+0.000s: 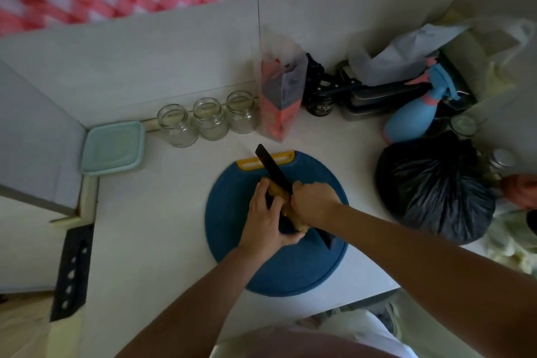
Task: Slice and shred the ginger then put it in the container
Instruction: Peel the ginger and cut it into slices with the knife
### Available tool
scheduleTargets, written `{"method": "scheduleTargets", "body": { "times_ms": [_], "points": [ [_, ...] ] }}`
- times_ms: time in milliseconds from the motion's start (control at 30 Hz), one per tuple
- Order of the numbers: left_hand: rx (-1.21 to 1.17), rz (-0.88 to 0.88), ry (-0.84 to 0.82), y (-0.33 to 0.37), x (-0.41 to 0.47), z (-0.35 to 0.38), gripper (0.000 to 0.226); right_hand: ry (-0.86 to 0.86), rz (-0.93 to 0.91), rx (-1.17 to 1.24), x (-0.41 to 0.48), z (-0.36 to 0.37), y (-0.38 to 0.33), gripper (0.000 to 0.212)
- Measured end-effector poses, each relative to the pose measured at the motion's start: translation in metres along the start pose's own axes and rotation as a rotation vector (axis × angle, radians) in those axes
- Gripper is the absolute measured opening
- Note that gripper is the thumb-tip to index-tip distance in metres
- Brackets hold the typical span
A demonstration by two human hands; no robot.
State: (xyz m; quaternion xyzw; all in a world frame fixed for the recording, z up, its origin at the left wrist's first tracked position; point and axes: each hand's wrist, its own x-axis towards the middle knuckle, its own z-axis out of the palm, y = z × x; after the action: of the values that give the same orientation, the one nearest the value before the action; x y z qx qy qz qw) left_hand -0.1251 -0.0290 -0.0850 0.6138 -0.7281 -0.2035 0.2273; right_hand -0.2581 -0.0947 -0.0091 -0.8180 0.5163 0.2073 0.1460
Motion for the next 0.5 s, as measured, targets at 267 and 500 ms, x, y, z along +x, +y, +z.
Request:
{"method": "scheduleTargets", "body": {
  "times_ms": [267, 500],
  "points": [
    [0.114, -0.011, -0.12, 0.003, 0.015, -0.014, 0.088, -0.01, 0.019, -0.019, 0.009, -0.005, -0.001, 0.029],
    [0.106, -0.032, -0.242, 0.006, 0.023, -0.026, 0.08, -0.01, 0.014, 0.11, 0.002, -0.002, 0.018, 0.032]
  ]
}}
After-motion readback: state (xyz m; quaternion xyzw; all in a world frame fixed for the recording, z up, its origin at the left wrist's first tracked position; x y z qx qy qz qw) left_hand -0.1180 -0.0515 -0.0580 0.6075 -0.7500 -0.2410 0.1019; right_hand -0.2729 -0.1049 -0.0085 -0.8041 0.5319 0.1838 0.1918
